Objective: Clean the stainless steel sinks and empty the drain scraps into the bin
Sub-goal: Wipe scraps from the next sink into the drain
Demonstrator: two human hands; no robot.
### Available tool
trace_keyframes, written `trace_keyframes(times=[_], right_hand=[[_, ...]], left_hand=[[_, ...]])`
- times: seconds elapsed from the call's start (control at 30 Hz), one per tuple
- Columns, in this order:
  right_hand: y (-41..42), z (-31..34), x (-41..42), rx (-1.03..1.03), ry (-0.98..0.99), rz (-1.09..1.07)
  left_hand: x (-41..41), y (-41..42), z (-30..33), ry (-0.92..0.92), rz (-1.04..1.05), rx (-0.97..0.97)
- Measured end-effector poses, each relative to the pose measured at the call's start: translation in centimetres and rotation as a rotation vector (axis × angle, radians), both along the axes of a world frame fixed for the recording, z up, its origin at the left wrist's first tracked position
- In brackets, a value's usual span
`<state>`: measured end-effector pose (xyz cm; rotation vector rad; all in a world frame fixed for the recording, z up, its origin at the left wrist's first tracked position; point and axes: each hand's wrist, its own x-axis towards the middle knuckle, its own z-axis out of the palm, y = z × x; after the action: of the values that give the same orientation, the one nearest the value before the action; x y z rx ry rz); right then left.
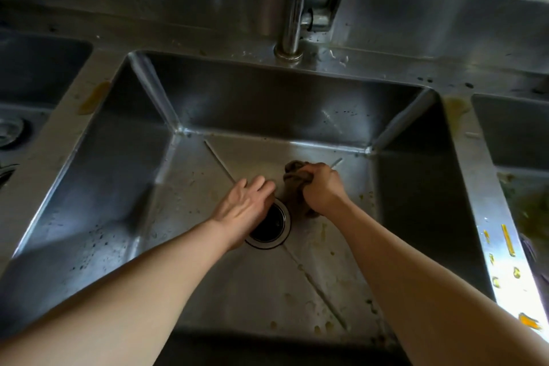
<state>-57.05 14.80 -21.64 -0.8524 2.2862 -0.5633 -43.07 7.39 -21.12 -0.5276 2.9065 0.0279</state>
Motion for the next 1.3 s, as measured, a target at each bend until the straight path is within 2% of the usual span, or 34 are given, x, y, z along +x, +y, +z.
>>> trace_keyframes(times=[0.07,0.13,0.3,0.4,0.53,0.63,0.77,0.93,1.03,1.17,1.3], right_hand=[[0.2,0.2,-0.1,-0.015,0.006,-0.008],[0.3,0.3,-0.2,-0.028,0.005,-0.014],[0.7,0.5,-0.4,-0.062,0.006,0.004],[-0.4,-0.2,-1.1,-0.097,0.011,0.003],[-3.6,-4.4,-3.4,-0.176,0.151,0.062],[-6.0,-7.7,-4.2,-0.139,0.190,0.107],[-7.6,-10.0,-2.3,0.012,0.266,0.308],[-5.7,-10.4,1.6,0.019,0.135,0.463],[-3.2,-10.1,3.1,-0.013,0.002,0.454],[-2.0,-7.6,3.3,0.124,-0.079,0.489],[-3.4,-5.0,2.8,-0.025,-0.079,0.302]], left_hand=[[0.1,-0.3,0.0,-0.126,-0.104,-0.036],[0.1,-0.4,-0.2,-0.250,-0.111,-0.024],[0.7,-1.3,-0.6,-0.236,0.079,-0.015],[0.4,-2.5,-1.1,-0.146,0.245,0.054],[0.3,-4.1,-2.6,-0.097,0.380,0.136],[0.8,-5.3,-3.5,-0.087,0.398,0.164],[2.1,-6.6,-4.0,-0.092,0.339,0.157],[4.2,-6.5,-3.4,-0.132,0.108,0.050],[5.1,-6.1,-2.8,-0.175,0.029,0.063],[5.7,-6.4,-1.8,-0.143,0.151,0.094],[5.7,-8.0,-1.3,-0.044,0.399,0.222]])
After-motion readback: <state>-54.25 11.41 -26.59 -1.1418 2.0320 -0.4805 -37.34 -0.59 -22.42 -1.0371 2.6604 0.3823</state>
